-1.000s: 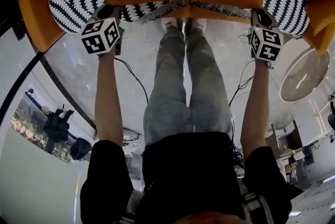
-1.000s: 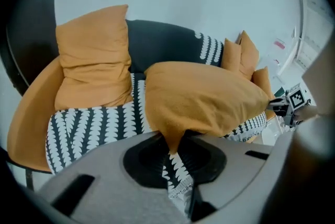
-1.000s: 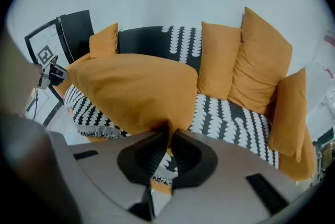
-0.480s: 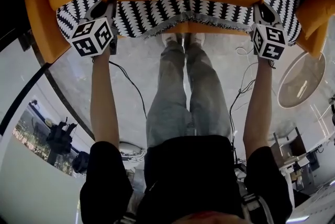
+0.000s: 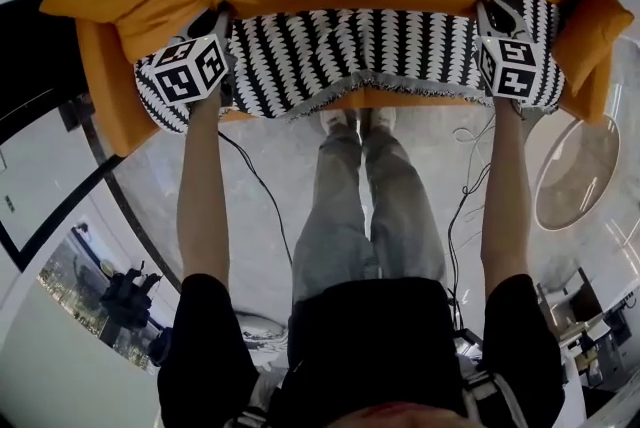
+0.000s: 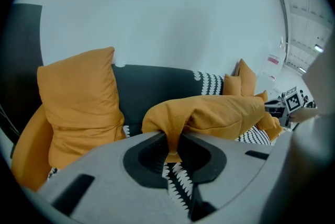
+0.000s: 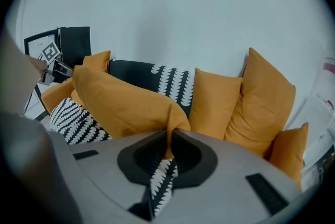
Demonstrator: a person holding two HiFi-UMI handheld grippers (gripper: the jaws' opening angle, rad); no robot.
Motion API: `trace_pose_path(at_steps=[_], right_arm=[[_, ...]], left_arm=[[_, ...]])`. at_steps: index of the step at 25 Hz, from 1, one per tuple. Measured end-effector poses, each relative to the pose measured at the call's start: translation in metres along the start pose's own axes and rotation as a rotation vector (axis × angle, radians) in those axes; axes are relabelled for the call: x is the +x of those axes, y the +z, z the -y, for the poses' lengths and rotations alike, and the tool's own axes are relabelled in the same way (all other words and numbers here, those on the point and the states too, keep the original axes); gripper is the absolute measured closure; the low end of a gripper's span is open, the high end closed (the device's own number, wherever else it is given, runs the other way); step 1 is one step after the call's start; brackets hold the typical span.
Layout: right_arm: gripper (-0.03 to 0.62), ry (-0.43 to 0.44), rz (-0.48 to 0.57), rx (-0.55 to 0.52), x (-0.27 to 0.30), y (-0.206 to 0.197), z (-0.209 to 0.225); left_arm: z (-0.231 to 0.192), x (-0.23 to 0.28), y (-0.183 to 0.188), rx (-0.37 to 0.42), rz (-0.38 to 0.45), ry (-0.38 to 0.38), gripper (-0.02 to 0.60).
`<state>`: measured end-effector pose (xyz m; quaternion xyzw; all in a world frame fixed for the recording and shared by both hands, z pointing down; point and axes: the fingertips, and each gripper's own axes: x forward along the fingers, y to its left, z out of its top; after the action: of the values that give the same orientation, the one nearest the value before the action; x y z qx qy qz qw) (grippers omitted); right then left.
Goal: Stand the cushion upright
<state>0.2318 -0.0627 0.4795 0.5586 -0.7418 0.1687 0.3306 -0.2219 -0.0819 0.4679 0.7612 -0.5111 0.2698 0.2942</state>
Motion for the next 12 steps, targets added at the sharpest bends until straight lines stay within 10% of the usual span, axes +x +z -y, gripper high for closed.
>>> trace_pose_path(at_steps=[12], right_arm=[[0.566,-0.018,0.072,0.038,0.057,0.065,0.034]], left_arm=[[-0.018,0.048,0.063,0.04,0.069,0.059,0.531]])
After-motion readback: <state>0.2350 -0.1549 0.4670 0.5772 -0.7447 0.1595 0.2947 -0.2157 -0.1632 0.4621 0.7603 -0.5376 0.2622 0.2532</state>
